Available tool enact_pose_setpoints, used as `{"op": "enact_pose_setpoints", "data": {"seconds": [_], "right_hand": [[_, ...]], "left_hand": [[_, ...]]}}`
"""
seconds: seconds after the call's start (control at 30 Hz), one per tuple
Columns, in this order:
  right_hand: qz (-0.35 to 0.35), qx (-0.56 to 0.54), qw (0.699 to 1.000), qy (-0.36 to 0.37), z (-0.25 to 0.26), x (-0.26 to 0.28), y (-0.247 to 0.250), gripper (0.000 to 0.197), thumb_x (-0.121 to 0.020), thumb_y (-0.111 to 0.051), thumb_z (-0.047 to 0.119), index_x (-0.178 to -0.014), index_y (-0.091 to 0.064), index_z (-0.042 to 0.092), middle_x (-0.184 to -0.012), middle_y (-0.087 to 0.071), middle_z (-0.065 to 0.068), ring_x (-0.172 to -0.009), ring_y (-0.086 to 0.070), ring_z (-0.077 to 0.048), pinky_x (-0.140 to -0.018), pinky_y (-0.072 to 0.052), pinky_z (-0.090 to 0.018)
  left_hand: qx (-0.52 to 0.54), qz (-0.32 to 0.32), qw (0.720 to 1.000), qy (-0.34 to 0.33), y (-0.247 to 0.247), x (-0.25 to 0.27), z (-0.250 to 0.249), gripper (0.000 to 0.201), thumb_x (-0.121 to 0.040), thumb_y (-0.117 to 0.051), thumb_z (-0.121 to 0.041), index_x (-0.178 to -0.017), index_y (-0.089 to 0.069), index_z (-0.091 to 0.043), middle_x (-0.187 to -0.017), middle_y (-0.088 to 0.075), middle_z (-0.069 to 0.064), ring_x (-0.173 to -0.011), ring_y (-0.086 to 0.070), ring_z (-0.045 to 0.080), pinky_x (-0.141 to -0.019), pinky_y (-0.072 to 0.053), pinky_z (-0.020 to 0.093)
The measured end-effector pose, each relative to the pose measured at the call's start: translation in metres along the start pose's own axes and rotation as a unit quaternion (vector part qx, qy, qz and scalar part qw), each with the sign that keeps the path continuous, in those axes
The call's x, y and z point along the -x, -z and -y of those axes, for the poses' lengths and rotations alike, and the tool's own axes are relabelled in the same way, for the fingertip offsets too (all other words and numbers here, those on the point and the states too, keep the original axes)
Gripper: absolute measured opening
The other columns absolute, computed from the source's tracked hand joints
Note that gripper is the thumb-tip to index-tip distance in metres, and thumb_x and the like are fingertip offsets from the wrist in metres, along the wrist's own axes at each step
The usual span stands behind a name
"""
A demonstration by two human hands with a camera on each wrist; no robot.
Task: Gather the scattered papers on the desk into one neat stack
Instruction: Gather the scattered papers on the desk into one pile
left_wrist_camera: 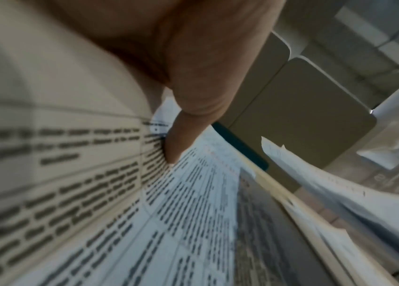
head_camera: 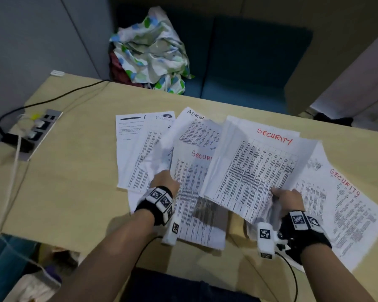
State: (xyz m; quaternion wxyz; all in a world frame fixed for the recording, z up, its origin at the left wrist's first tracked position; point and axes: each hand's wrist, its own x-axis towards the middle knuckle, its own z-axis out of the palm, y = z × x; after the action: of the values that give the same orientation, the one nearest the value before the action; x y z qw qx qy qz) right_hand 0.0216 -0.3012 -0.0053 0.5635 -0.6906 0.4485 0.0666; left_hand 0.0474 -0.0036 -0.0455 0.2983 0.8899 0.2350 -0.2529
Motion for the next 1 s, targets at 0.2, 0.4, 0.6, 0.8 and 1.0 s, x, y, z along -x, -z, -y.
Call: {"op": "enact_pose_setpoints", "data": {"seconds": [0.2,0.4,0.6,0.8,1.0], "right_hand": [[0.01,0.052,0.999,0.014,0.004,0.005,-0.006,0.01,-0.09,-0.057,0.005,-0.082,-0.052,0.0,-0.064,-0.047,-0.009,-0.055,-0.043,-0.02,-0.054,-0.036,-0.028],[0.017,0.076,0.996,0.046,0.009,0.011,-0.005,0.022,-0.09,-0.056,0.002,-0.071,-0.046,0.005,-0.063,-0.045,-0.009,-0.055,-0.042,-0.021,-0.052,-0.036,-0.028],[0.021,0.084,0.995,0.047,0.005,0.013,-0.003,0.008,-0.09,-0.054,0.0,-0.084,-0.049,0.0,-0.063,-0.044,-0.009,-0.054,-0.042,-0.019,-0.05,-0.036,-0.029],[0.017,0.082,0.996,0.037,-0.002,0.01,-0.001,0.006,-0.09,-0.054,0.0,-0.095,-0.052,-0.003,-0.064,-0.045,-0.008,-0.054,-0.042,-0.019,-0.051,-0.038,-0.029],[0.001,0.079,0.997,0.027,0.001,0.0,-0.001,0.011,-0.089,-0.058,0.003,-0.094,-0.051,-0.003,-0.066,-0.047,-0.01,-0.056,-0.044,-0.02,-0.053,-0.037,-0.029]], "left_hand": [[0.004,-0.071,0.997,-0.001,0.003,-0.013,-0.005,0.045,-0.078,-0.057,-0.022,-0.121,-0.062,-0.011,-0.125,-0.059,0.015,-0.107,-0.061,0.036,-0.089,-0.055,0.042],[-0.104,-0.049,0.993,-0.022,0.055,-0.054,-0.037,0.05,-0.078,-0.074,-0.032,-0.121,-0.062,-0.011,-0.132,-0.052,0.011,-0.122,-0.052,0.032,-0.1,-0.048,0.043],[-0.283,0.027,0.952,-0.114,0.042,-0.053,-0.042,0.053,-0.074,-0.078,-0.034,-0.12,-0.061,-0.013,-0.125,-0.053,0.009,-0.12,-0.051,0.03,-0.105,-0.041,0.048],[-0.272,0.091,0.945,-0.158,0.032,-0.045,-0.042,0.031,-0.088,-0.058,-0.01,-0.119,-0.053,-0.011,-0.12,-0.064,0.015,-0.104,-0.063,0.031,-0.089,-0.052,0.039],[-0.086,0.06,0.988,-0.114,0.072,-0.059,-0.053,0.063,-0.088,-0.058,0.001,-0.142,-0.027,-0.009,-0.109,-0.057,0.013,-0.086,-0.06,0.027,-0.072,-0.05,0.036]]}}
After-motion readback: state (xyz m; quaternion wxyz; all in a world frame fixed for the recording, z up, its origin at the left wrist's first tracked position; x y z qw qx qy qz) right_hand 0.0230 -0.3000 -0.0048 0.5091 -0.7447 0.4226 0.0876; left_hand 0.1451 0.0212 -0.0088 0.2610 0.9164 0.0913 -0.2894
